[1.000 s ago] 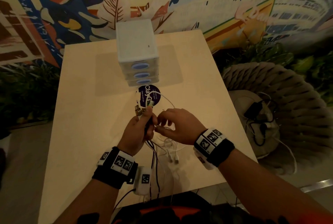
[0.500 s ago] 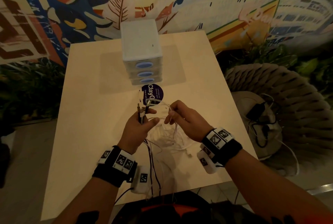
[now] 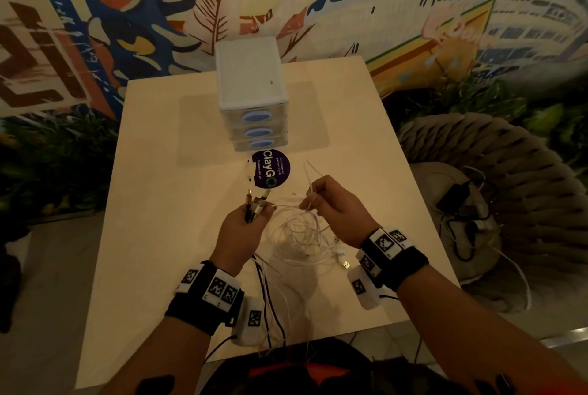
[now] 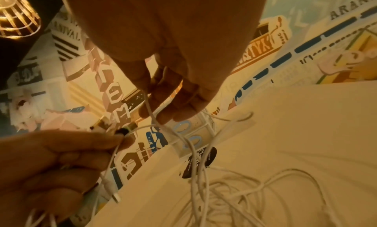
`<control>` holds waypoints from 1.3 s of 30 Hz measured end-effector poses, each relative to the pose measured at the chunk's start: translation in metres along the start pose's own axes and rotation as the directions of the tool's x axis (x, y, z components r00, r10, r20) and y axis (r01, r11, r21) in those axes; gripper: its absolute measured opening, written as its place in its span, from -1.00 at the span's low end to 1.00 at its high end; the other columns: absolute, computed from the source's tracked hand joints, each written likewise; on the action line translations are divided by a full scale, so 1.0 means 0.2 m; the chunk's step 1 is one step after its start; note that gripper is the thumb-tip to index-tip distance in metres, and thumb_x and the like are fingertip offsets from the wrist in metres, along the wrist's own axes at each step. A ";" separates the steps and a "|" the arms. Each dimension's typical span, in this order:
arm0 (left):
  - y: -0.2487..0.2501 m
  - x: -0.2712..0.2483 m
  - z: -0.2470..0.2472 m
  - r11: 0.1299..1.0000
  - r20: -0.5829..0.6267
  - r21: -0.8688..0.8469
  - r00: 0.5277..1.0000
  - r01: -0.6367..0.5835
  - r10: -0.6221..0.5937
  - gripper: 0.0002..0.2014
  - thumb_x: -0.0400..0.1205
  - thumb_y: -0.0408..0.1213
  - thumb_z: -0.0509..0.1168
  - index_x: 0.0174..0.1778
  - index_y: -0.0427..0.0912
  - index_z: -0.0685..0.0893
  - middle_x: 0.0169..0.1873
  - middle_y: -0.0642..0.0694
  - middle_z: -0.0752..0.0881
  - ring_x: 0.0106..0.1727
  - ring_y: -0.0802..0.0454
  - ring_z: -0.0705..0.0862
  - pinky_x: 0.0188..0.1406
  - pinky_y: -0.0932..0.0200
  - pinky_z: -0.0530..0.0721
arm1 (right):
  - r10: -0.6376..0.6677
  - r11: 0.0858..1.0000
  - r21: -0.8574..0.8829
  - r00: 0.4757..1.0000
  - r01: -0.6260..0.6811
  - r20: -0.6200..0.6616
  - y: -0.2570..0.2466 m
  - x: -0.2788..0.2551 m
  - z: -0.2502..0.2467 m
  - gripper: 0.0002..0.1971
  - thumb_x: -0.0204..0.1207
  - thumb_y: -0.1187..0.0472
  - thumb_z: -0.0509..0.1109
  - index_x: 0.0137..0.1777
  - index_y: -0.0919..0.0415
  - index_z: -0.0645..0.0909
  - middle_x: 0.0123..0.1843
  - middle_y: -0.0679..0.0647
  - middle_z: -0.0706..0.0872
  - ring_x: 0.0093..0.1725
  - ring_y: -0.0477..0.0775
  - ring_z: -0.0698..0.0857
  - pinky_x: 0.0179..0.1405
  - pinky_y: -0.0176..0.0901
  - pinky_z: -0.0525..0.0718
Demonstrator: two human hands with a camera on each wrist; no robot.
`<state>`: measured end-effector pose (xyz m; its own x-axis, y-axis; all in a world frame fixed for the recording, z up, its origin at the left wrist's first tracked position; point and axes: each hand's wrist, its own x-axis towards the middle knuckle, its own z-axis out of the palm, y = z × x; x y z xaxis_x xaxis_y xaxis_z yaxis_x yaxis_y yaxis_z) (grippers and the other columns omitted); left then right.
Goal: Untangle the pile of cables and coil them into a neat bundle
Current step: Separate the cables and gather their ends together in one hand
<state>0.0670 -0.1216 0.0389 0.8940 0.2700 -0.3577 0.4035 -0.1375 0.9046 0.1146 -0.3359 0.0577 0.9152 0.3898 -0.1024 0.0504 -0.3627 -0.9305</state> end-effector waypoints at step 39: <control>0.12 -0.12 -0.09 0.696 0.520 -0.598 0.853 0.398 -0.041 -0.63 0.78 -0.01 0.09 -0.07 -0.17 0.69 -0.69 0.01 0.24 -0.65 0.10 0.02 -0.63 0.26 0.06 | 0.039 0.874 -0.479 0.972 0.079 0.231 -0.04 0.05 0.14 -0.77 0.71 -0.11 0.31 0.21 -0.07 0.68 -0.26 -0.06 0.70 -0.28 -0.09 0.59 -0.22 -0.16 0.46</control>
<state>0.0511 -0.1142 0.0730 0.8474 -0.2600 -0.4629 0.5201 0.5816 0.6255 0.1114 -0.3055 0.0548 0.7996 0.5601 -0.2167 0.3078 -0.6920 -0.6530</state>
